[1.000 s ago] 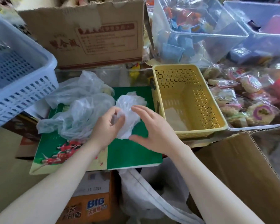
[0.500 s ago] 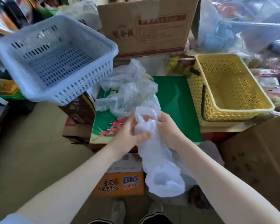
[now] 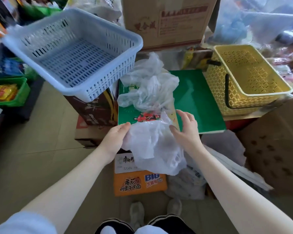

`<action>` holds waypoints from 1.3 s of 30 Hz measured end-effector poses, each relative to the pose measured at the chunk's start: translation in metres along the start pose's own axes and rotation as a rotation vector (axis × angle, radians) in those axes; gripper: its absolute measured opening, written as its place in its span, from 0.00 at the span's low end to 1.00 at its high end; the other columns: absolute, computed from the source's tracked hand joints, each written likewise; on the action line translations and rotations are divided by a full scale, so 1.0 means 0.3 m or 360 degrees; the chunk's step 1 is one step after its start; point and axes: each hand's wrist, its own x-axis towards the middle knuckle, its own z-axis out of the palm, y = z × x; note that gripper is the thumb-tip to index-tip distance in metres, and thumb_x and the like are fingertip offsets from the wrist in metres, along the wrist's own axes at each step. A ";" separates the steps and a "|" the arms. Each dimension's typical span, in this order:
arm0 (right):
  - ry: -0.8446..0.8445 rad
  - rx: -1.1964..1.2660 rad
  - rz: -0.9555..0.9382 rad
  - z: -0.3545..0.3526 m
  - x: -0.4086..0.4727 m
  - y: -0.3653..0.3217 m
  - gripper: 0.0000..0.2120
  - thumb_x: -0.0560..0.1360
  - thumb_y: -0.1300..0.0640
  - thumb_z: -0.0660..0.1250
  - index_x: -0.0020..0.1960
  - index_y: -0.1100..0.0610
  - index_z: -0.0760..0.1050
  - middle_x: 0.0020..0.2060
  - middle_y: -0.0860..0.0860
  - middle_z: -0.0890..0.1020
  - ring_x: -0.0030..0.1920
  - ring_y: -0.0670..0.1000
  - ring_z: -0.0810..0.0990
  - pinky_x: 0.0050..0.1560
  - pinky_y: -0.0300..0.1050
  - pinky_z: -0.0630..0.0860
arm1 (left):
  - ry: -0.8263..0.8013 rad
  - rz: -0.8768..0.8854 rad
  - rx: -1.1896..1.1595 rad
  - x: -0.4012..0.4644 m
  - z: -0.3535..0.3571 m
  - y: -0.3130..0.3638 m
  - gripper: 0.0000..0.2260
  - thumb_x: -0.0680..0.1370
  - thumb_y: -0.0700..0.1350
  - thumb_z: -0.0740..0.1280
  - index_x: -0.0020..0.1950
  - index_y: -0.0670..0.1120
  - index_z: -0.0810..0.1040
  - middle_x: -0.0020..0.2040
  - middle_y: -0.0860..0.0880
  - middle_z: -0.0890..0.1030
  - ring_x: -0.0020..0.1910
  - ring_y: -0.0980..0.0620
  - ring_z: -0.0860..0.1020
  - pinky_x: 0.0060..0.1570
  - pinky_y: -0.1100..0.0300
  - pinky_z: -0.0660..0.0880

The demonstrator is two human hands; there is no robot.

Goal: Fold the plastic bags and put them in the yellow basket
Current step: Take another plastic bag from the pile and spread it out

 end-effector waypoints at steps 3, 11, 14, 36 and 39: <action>-0.0450 0.0352 -0.0637 0.001 -0.085 -0.128 0.23 0.73 0.45 0.61 0.66 0.47 0.68 0.64 0.44 0.70 0.62 0.42 0.70 0.64 0.38 0.66 | 0.0003 0.0043 0.0012 -0.013 -0.010 0.017 0.16 0.82 0.49 0.53 0.52 0.45 0.78 0.49 0.47 0.82 0.48 0.51 0.80 0.48 0.58 0.74; -0.0255 0.0118 -0.0937 0.114 -0.112 -0.142 0.13 0.70 0.69 0.67 0.53 0.60 0.79 0.46 0.48 0.80 0.45 0.41 0.76 0.47 0.33 0.71 | 0.0319 -0.0132 -0.0214 -0.028 -0.077 0.053 0.14 0.82 0.52 0.54 0.45 0.50 0.75 0.46 0.47 0.80 0.47 0.49 0.78 0.48 0.56 0.75; -0.0243 0.0338 -0.0493 0.105 -0.104 -0.153 0.07 0.71 0.72 0.66 0.41 0.61 0.77 0.27 0.39 0.74 0.27 0.39 0.71 0.30 0.29 0.65 | 0.0245 0.0102 0.0458 -0.043 -0.121 0.035 0.16 0.79 0.57 0.56 0.37 0.48 0.68 0.37 0.48 0.72 0.37 0.53 0.71 0.38 0.61 0.66; -0.0560 0.0581 -0.0300 0.071 -0.148 -0.158 0.33 0.70 0.65 0.72 0.69 0.50 0.62 0.51 0.45 0.76 0.41 0.42 0.73 0.47 0.38 0.72 | 0.0175 0.0500 0.0305 -0.069 -0.051 0.039 0.09 0.80 0.46 0.60 0.42 0.47 0.78 0.40 0.50 0.80 0.39 0.58 0.76 0.40 0.64 0.72; -0.0739 -0.0203 -0.0421 0.075 -0.165 -0.111 0.23 0.70 0.57 0.72 0.62 0.48 0.69 0.45 0.43 0.73 0.43 0.48 0.74 0.44 0.42 0.71 | 0.0347 0.0203 -0.0176 -0.056 -0.070 0.040 0.12 0.81 0.45 0.56 0.46 0.46 0.78 0.48 0.43 0.80 0.51 0.45 0.77 0.54 0.50 0.74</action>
